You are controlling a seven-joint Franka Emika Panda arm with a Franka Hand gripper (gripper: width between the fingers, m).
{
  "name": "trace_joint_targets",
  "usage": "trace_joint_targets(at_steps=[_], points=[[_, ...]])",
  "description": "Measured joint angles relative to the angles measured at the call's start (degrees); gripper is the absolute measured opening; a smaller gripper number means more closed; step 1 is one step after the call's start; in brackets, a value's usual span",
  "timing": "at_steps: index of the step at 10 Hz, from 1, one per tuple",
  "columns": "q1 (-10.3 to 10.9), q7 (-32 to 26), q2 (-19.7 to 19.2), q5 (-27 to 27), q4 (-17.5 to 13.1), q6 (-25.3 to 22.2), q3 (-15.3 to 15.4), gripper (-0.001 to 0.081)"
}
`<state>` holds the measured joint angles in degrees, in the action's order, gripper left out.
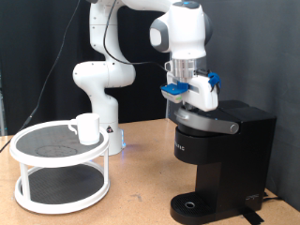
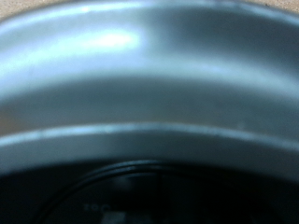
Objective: Make a cup of coffee with the keurig machine
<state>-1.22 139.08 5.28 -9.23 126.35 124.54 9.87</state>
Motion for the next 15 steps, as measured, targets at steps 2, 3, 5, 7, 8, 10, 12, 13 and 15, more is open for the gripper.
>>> trace_joint_targets(at_steps=[2, 3, 5, 7, 8, 10, 12, 13, 15], points=[[0.0, 0.0, 0.1, 0.0, 0.2, 0.8, 0.1, 0.0], [0.0, 0.0, 0.1, 0.0, 0.3, 1.4, 0.1, 0.0], [0.0, -0.1, 0.1, 0.0, 0.7, 3.1, 0.4, 0.0], [0.5, -4.5, 0.5, -2.7, 2.6, 9.9, 0.7, 0.0], [0.8, -9.2, 1.3, -6.4, 3.9, 11.8, 0.7, 0.0], [1.7, -15.9, 2.9, -12.3, 5.5, 10.6, 0.7, 0.0], [2.5, -18.8, 4.3, -16.2, 6.3, 5.8, 0.7, 0.0], [2.9, -18.8, 4.8, -17.4, 6.5, 3.8, 0.7, 0.0], [3.3, -18.6, 5.4, -18.3, 6.6, 3.4, 1.1, 0.0]])
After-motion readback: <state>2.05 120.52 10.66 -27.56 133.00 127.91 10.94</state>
